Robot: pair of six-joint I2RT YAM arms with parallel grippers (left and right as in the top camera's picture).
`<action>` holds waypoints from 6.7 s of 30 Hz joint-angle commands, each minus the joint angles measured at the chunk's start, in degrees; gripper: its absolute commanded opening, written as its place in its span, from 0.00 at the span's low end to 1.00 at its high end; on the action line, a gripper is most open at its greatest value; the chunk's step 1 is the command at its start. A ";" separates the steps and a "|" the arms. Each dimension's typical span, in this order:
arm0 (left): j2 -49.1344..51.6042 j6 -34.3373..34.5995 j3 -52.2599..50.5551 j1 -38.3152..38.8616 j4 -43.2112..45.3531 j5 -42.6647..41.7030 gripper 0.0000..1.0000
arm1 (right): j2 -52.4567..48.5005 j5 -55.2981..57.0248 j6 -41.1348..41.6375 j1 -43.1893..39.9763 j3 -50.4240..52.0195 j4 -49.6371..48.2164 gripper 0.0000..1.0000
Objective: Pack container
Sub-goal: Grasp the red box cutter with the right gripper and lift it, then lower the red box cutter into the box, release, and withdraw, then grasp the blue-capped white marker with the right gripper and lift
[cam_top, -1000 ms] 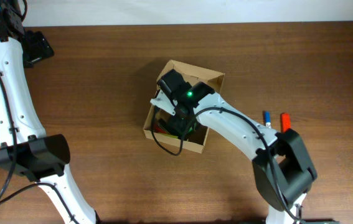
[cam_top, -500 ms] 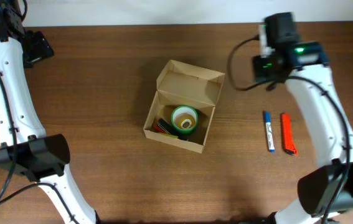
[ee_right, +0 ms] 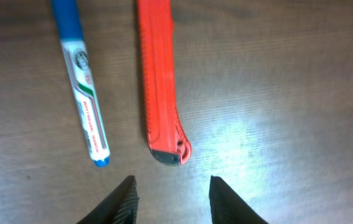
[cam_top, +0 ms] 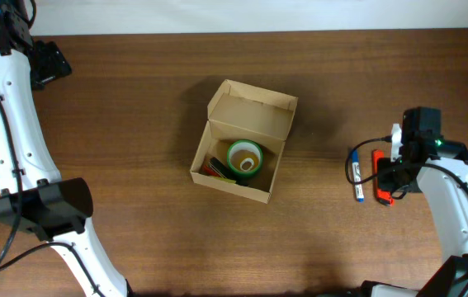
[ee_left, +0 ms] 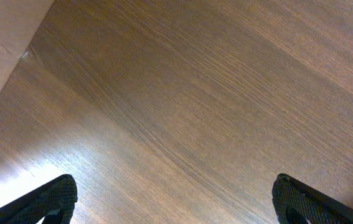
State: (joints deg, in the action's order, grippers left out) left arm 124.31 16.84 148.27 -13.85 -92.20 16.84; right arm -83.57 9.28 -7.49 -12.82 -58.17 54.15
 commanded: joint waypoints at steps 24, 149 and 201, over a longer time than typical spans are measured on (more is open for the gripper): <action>0.96 -0.22 -0.15 -0.20 -0.02 -0.17 1.00 | -20.55 -11.17 -6.91 -5.84 -3.67 -6.67 0.54; 0.96 -0.22 -0.15 -0.20 -0.02 -0.17 1.00 | -6.78 -3.04 5.66 3.39 -16.50 8.04 0.45; 0.96 -0.22 -0.15 -0.20 0.00 -0.17 1.00 | -13.29 -15.13 -1.09 8.70 -8.24 -5.92 0.04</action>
State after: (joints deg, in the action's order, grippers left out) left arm 124.31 16.84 148.24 -13.85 -92.18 16.84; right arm -100.75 -4.19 -10.41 -4.40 -64.05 47.42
